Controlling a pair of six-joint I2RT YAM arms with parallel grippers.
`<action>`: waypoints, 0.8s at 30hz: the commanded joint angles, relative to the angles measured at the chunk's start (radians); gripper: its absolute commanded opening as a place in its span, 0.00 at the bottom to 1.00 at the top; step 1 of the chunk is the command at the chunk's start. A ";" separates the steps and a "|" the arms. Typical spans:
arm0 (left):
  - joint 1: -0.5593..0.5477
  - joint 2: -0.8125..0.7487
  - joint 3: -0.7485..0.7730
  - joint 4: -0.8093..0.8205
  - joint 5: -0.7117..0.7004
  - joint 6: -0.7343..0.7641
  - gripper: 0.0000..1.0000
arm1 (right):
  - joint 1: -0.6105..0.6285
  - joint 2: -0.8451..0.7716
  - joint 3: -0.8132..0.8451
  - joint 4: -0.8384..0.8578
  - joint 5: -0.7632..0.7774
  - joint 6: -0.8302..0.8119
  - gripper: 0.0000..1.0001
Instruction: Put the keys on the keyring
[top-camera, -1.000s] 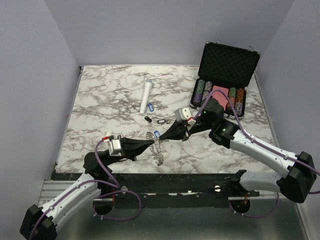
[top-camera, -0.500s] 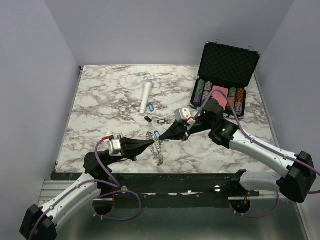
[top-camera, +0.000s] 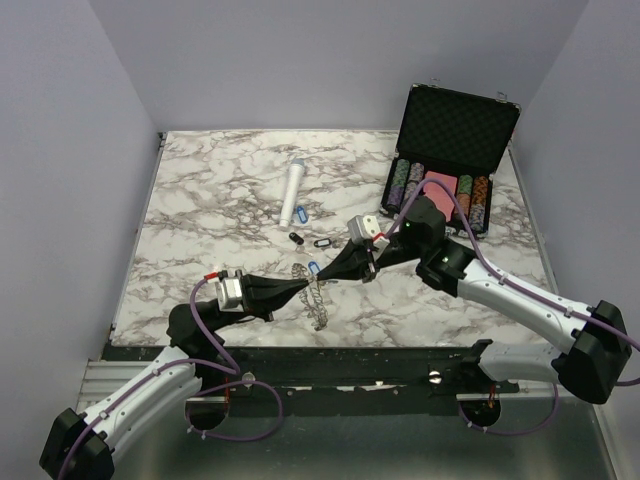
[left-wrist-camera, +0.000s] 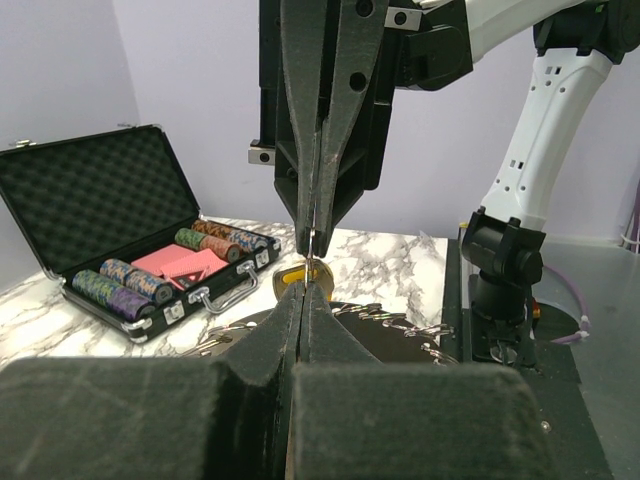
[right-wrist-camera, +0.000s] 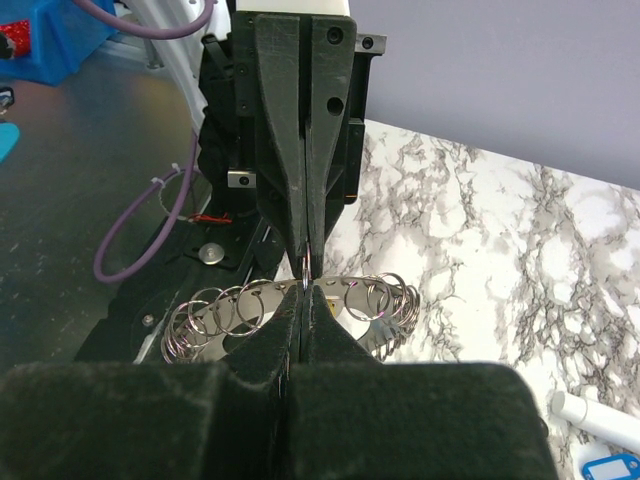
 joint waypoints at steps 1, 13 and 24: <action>0.003 0.000 0.016 0.066 0.004 -0.007 0.00 | 0.022 0.022 -0.006 0.019 0.000 0.020 0.00; 0.004 -0.011 0.024 0.029 -0.003 0.004 0.00 | 0.031 0.025 -0.002 0.021 0.012 0.031 0.00; 0.003 -0.049 0.117 -0.264 0.014 0.127 0.00 | 0.031 0.031 0.014 0.012 0.016 0.039 0.00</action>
